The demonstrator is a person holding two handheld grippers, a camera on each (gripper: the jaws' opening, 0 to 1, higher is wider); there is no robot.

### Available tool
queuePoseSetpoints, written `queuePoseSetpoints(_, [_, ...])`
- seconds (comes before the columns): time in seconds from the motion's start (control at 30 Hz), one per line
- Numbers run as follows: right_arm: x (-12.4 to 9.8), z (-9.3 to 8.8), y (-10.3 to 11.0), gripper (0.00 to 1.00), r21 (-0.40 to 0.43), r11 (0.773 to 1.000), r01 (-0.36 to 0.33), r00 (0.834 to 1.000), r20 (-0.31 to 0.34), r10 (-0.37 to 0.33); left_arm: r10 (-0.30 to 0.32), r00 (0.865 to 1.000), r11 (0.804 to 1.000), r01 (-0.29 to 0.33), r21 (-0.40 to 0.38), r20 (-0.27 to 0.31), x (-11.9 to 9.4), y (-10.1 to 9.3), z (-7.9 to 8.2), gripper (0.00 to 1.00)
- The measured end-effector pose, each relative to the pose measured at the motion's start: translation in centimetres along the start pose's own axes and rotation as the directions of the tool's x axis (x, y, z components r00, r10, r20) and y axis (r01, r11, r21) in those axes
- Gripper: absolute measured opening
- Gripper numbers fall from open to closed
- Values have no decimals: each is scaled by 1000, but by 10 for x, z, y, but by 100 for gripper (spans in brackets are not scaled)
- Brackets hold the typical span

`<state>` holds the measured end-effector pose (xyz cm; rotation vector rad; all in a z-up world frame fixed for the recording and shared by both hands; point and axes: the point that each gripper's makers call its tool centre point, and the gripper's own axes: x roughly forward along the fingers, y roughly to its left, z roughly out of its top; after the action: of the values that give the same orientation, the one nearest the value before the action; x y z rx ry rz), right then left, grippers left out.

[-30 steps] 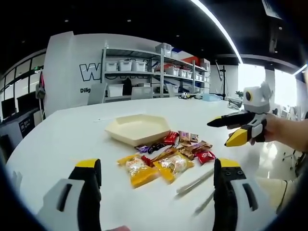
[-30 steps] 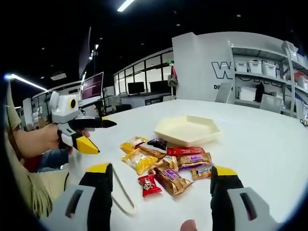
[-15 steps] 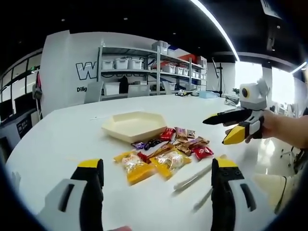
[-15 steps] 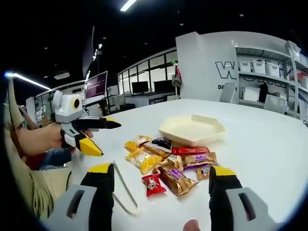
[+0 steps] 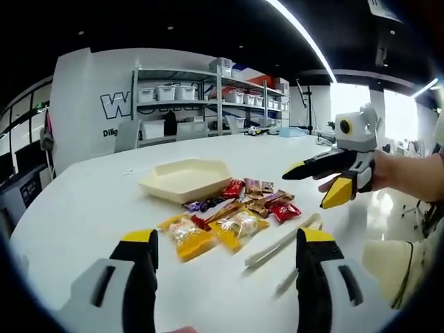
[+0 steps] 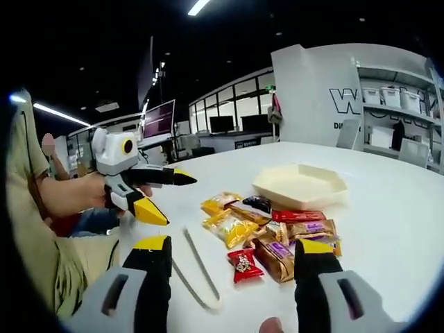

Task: Place the target food into the container with the food tongs after gripping and lifting it, then release it inside without dropping or visibly crushing the food.

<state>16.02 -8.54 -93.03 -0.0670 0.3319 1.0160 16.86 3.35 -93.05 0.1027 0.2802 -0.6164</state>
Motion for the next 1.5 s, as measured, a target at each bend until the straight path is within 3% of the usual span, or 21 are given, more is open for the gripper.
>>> queuePoseSetpoints(0.37, [4,-5,14,65,-25,997,-74,997,-14,74,-43,999,999,43,10,-9,-3,-6,-5,66])
queuePoseSetpoints(0.9, [4,-12,23,56,-53,990,-132,991,-40,130,-85,996,995,86,40,-31,-5,-16,-10,61])
queuePoseSetpoints(1.5, [5,-26,36,38,-71,977,-203,976,-91,196,-158,983,982,166,85,-90,-9,-39,-22,47])
